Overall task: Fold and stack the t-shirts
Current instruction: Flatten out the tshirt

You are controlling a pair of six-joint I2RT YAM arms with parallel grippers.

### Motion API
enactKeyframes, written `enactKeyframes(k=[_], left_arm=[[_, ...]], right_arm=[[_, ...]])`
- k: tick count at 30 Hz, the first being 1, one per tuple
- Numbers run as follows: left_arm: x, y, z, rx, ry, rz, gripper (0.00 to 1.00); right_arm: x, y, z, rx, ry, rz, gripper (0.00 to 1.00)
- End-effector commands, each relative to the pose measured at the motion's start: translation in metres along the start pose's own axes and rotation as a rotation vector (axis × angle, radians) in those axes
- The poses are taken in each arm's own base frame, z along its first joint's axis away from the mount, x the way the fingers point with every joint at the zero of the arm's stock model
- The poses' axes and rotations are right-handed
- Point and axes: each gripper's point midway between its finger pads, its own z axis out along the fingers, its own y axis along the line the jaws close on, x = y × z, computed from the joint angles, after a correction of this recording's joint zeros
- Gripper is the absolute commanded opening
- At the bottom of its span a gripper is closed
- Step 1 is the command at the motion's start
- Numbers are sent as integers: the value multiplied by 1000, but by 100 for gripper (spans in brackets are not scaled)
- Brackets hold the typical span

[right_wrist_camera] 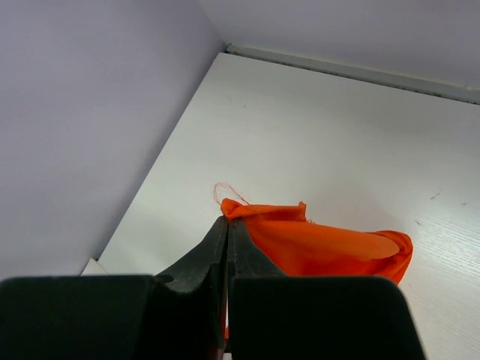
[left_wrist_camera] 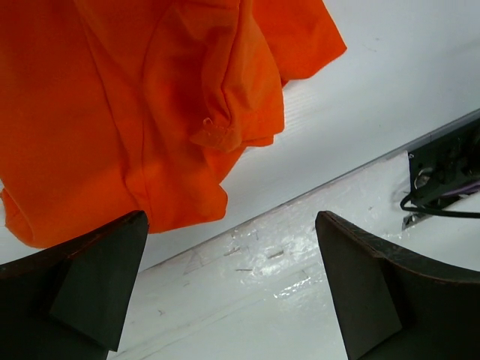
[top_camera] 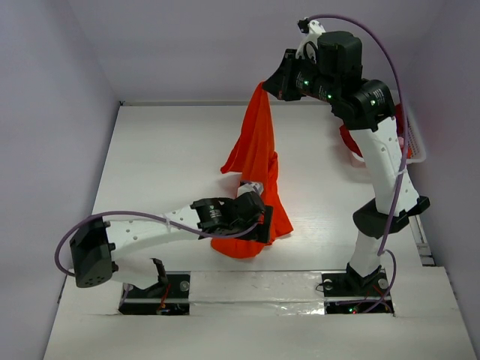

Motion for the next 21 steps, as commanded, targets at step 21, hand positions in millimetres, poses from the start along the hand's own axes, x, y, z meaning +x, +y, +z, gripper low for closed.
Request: enactKeyframes(k=[21], left_arm=[[-26, -4, 20, -45, -74, -33, 62]], right_arm=[[-34, 14, -29, -37, -126, -33, 0]])
